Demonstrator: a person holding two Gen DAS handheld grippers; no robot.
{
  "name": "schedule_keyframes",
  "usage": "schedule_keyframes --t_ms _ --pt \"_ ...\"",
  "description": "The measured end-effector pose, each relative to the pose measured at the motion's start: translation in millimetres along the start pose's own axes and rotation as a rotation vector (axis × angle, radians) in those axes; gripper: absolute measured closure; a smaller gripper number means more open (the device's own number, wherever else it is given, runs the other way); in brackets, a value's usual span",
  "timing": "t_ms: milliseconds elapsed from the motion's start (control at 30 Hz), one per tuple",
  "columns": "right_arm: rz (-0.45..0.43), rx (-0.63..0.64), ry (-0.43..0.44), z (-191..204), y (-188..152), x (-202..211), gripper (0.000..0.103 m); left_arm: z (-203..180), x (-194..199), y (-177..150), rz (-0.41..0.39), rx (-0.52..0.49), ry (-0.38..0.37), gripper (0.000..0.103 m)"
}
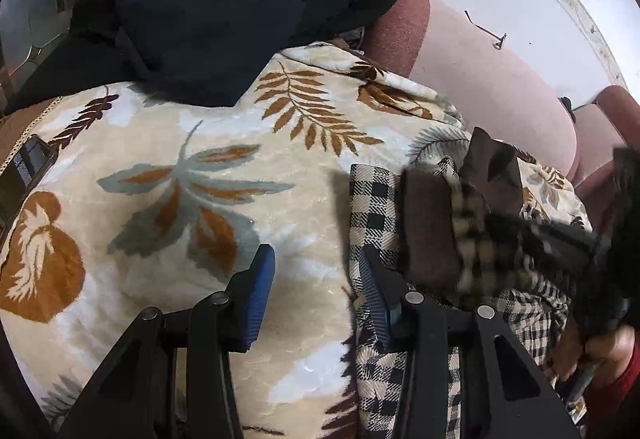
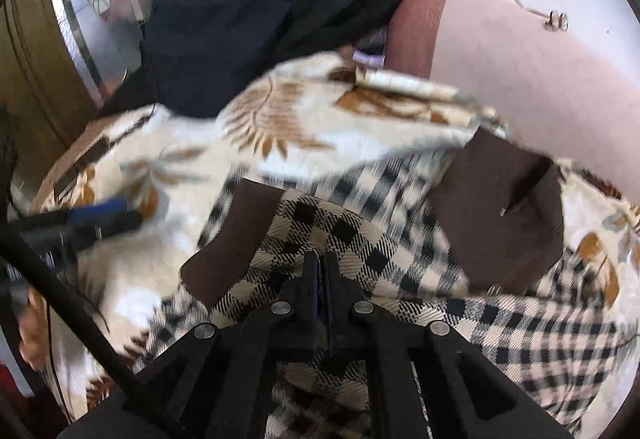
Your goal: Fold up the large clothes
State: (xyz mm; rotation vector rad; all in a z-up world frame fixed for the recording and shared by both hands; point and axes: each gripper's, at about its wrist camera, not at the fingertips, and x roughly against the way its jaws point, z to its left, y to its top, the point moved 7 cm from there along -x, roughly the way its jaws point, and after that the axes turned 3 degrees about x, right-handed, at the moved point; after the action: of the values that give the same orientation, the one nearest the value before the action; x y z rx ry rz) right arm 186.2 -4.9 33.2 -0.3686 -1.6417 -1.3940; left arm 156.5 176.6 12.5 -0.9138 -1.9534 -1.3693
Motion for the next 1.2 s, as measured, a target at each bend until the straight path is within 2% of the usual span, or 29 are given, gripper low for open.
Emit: schedule_keyframes --t_ms 133,300,333,400,467,533,600,700,833,867,900,933,1000,1100,1200 --pt "0.022 -0.062 -0.012 -14.6 21.2 -30.8 0.1 2.8 -6.0 0.0 0.014 0.02 -0.008 0.06" --pt "0.141 -0.06 -0.071 -19.0 14.3 -85.3 0.098 2.8 -12.0 2.3 0.024 0.048 -0.018 0.06" --pt "0.146 -0.044 -0.082 -17.9 14.0 -86.4 0.098 1.9 -12.1 2.9 0.022 0.045 -0.015 0.059" --pt "0.092 -0.057 -0.064 -17.3 18.5 -67.8 0.097 0.6 -10.6 3.8 0.013 0.04 -0.012 0.059" --pt "0.033 -0.074 -0.018 -14.7 19.7 -38.9 0.088 0.6 -9.5 3.6 0.007 0.033 -0.004 0.056" --pt "-0.006 -0.047 0.005 -7.3 16.2 -17.0 0.06 2.8 -9.2 3.9 0.006 0.035 0.006 0.055" --pt "-0.026 0.002 0.037 7.2 9.9 -2.8 0.053 7.8 -6.1 5.7 0.002 0.049 0.011 0.055" --pt "-0.024 0.082 0.069 35.5 1.3 -2.8 0.053 16.9 0.4 10.2 -0.016 0.067 0.017 0.055" --pt "0.019 0.171 -0.067 46.3 -7.8 -41.8 0.055 28.7 7.8 17.4 -0.043 0.097 0.035 0.055" --pt "0.037 0.167 -0.091 42.8 -11.0 -49.5 0.064 30.0 9.2 18.8 -0.047 0.104 0.031 0.055" --pt "0.061 0.137 -0.09 38.1 -14.4 -55.9 0.096 30.2 11.2 20.0 -0.05 0.105 0.025 0.055" --pt "0.06 0.084 -0.071 33.7 -15.6 -54.2 0.095 30.1 13.2 20.6 -0.053 0.102 0.022 0.055" --pt "0.006 -0.008 -0.026 29.6 -12.3 -31.8 0.095 29.3 17.9 22.6 -0.066 0.087 0.025 0.055" --pt "-0.072 -0.041 0.048 46.2 -6.5 9.9 0.095 31.9 24.8 26.0 -0.087 0.087 0.035 0.055" --pt "-0.038 -0.08 0.158 66.5 -9.8 7.6 0.094 37.0 26.1 27.8 -0.087 0.122 0.024 0.054"
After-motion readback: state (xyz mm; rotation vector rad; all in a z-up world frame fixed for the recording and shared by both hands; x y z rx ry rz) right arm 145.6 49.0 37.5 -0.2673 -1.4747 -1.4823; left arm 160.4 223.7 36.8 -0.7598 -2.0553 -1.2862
